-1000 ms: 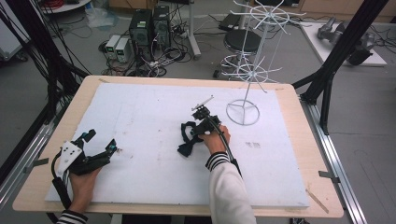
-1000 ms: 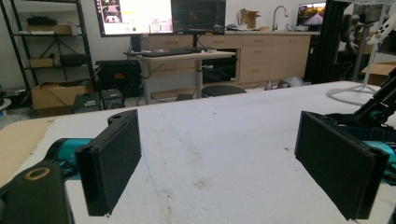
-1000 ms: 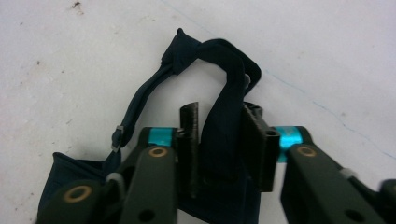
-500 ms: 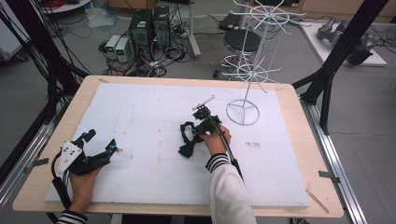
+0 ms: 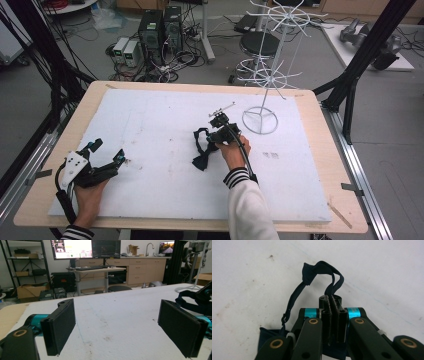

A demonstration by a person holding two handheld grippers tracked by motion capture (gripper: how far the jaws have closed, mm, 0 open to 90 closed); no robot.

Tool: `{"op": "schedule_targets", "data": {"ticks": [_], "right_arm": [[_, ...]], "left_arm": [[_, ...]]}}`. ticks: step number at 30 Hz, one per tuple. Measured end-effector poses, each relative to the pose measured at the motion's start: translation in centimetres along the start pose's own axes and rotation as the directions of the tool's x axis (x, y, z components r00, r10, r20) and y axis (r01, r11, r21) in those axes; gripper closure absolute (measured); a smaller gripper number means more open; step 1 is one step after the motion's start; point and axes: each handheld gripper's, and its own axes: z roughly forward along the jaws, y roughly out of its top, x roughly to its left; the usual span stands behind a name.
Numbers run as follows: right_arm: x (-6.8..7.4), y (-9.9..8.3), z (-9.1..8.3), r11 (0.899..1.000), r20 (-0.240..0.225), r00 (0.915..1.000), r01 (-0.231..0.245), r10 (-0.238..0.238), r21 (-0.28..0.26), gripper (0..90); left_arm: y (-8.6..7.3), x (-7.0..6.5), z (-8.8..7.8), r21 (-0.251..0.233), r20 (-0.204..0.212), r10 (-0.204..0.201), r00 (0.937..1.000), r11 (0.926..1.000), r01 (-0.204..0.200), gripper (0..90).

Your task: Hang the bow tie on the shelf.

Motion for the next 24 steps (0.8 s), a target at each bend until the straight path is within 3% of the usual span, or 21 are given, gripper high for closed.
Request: {"op": "schedule_targets", "data": {"ticks": [12, 19, 24], "right_arm": [[0.2, -0.6, -3.1, 0.988, 0.000, 1.0000, 0.003, -0.003, -0.156, 87.2], [0.6, -1.0, -5.5, 0.971, 0.047, 0.9988, 0.026, -0.015, -0.239, 87.2], [0.3, -1.6, -7.1, 0.951, 0.080, 0.9967, 0.035, -0.011, -0.307, 87.2]], "left_arm": [[0.0, 0.0, 0.0, 0.000, 0.000, 0.000, 1.0000, 1.0000, 0.000, 15.0], [0.0, 0.0, 0.0, -0.001, 0.001, -0.001, 1.0000, 1.0000, 0.001, 15.0], [0.0, 0.0, 0.0, -0.001, 0.000, 0.000, 1.0000, 1.0000, 0.000, 15.0]]}}
